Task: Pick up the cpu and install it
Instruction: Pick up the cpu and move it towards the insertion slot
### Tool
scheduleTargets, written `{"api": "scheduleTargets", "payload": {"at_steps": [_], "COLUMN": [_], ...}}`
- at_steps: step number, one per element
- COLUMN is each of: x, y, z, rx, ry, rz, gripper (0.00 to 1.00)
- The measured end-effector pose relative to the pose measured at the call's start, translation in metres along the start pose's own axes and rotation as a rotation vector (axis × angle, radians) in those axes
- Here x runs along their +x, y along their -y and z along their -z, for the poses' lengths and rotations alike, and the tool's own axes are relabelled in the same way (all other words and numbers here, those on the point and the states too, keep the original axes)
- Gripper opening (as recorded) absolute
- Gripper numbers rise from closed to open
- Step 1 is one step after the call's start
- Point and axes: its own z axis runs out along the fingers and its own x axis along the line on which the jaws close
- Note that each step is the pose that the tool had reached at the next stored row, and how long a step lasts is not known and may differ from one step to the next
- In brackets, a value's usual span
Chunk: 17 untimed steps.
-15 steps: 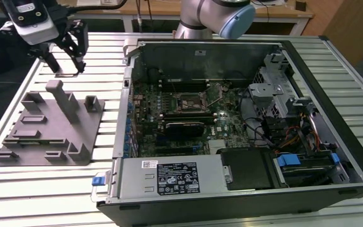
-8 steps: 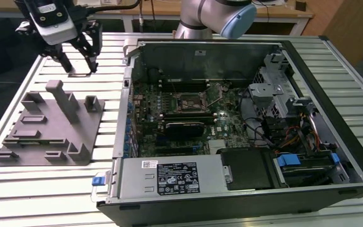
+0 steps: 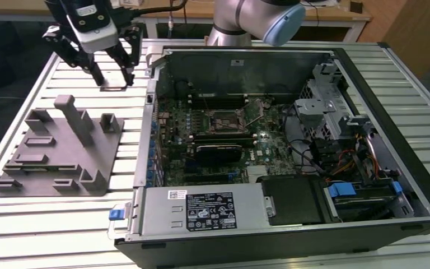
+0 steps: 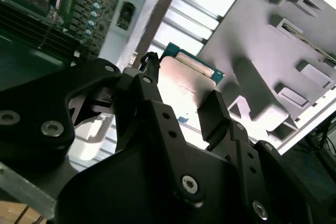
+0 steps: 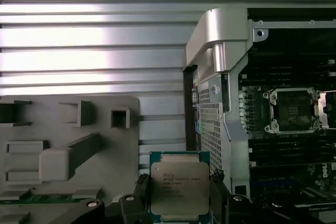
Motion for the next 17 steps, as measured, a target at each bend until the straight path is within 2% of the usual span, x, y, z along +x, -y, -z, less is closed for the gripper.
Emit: {"api": "scheduleTargets", "payload": {"at_steps": [8,17], "x": [-0.0359,-0.0719], "y": [-0.0018,-0.0036], "z": [-0.0024,-0.0050], "rx": [0.0001,0.0004], "ry": [-0.0019,-0.0061], "rz": [0.000,0.000], "gripper": [0.54,0.54]}}
